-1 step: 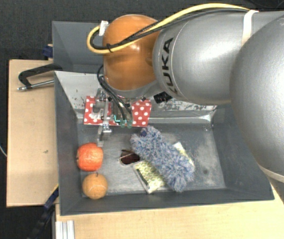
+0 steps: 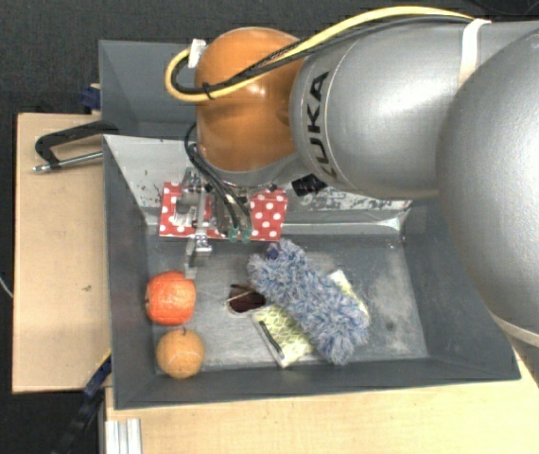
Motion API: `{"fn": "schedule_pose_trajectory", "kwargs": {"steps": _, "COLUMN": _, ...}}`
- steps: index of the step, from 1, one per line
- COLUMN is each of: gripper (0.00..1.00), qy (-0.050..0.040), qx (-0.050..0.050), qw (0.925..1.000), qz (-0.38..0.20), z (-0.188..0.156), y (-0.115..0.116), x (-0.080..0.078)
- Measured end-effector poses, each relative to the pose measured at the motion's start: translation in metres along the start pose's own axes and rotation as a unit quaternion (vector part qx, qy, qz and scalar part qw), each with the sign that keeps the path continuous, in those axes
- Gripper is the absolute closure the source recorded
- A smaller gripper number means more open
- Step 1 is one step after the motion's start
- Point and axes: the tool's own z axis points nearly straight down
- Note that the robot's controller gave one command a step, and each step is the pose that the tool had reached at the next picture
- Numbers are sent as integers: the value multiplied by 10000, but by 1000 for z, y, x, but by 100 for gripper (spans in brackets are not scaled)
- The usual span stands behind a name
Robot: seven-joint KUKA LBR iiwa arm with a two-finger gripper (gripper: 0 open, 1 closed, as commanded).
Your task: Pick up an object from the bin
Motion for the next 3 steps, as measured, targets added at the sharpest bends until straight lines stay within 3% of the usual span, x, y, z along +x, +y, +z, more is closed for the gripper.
{"fn": "schedule_pose_trajectory", "kwargs": {"steps": 1, "gripper": 0, "qy": -15, "qx": -4, "qw": 10000, "qz": -72, "z": -6, "y": 0, "x": -4}}
{"fn": "schedule_pose_trajectory", "kwargs": {"steps": 2, "gripper": 0, "qy": -20, "qx": -6, "qw": 9998, "qz": -202, "z": 46, "y": -3, "x": 29}}
{"fn": "schedule_pose_trajectory", "kwargs": {"steps": 3, "gripper": 100, "qy": -52, "qx": -14, "qw": 9999, "qz": -123, "z": 111, "y": -3, "x": 20}}
